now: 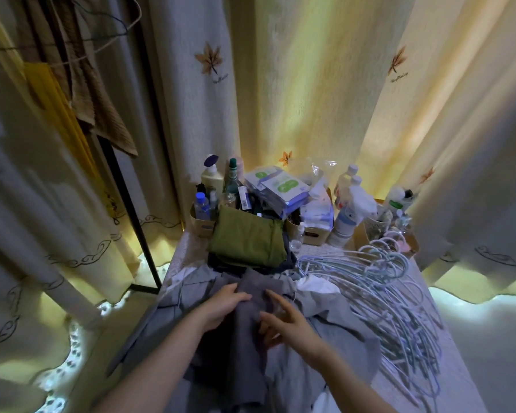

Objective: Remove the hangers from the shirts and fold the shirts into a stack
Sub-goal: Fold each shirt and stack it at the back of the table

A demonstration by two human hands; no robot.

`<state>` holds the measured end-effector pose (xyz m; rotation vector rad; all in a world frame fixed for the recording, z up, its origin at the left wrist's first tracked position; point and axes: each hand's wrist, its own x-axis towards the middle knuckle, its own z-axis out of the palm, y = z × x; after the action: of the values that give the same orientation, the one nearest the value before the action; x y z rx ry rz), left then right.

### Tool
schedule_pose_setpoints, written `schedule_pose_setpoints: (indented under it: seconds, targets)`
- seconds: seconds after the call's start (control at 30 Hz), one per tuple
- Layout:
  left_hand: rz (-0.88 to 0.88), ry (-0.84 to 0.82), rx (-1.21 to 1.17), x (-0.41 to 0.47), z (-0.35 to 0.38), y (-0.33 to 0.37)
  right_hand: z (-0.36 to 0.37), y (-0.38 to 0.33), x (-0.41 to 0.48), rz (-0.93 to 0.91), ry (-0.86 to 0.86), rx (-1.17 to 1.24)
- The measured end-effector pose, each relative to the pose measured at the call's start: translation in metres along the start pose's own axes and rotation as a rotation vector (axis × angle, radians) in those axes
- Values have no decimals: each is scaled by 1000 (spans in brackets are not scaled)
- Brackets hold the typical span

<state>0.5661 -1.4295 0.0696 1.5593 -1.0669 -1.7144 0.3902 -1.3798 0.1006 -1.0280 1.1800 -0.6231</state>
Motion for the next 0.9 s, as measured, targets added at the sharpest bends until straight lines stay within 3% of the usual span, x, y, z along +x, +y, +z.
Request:
schedule_pose_setpoints:
  seconds: [0.07, 0.13, 0.2, 0.3, 0.4, 0.53, 0.63, 0.67, 0.73, 0.83, 0.9]
  targets:
    - [43, 66, 13, 2, -28, -9, -4, 14, 8, 20, 238, 40]
    - [81, 186, 55, 3, -47, -17, -1, 29, 12, 117, 378, -70]
    - [131, 301, 157, 6, -54, -22, 14, 46, 15, 229, 325, -107]
    - [204, 333, 306, 11, -50, -26, 42, 61, 17, 313, 205, -12]
    - [254, 414, 403, 14, -43, -32, 60, 69, 18, 283, 241, 78]
    - [248, 507, 468, 17, -42, -35, 71, 65, 19, 275, 278, -11]
    - [364, 581, 473, 19, -49, -22, 58, 39, 16, 197, 299, -135]
    - [405, 536, 452, 18, -53, -15, 50, 26, 14, 136, 288, -201]
    - [438, 273, 403, 13, -60, 0, 28, -6, 4, 32, 153, -392]
    - [394, -89, 450, 2, -69, 21, -10, -47, -9, -43, -165, -680]
    - [303, -275, 534, -8, -71, 31, -30, -69, -16, -69, -291, -722]
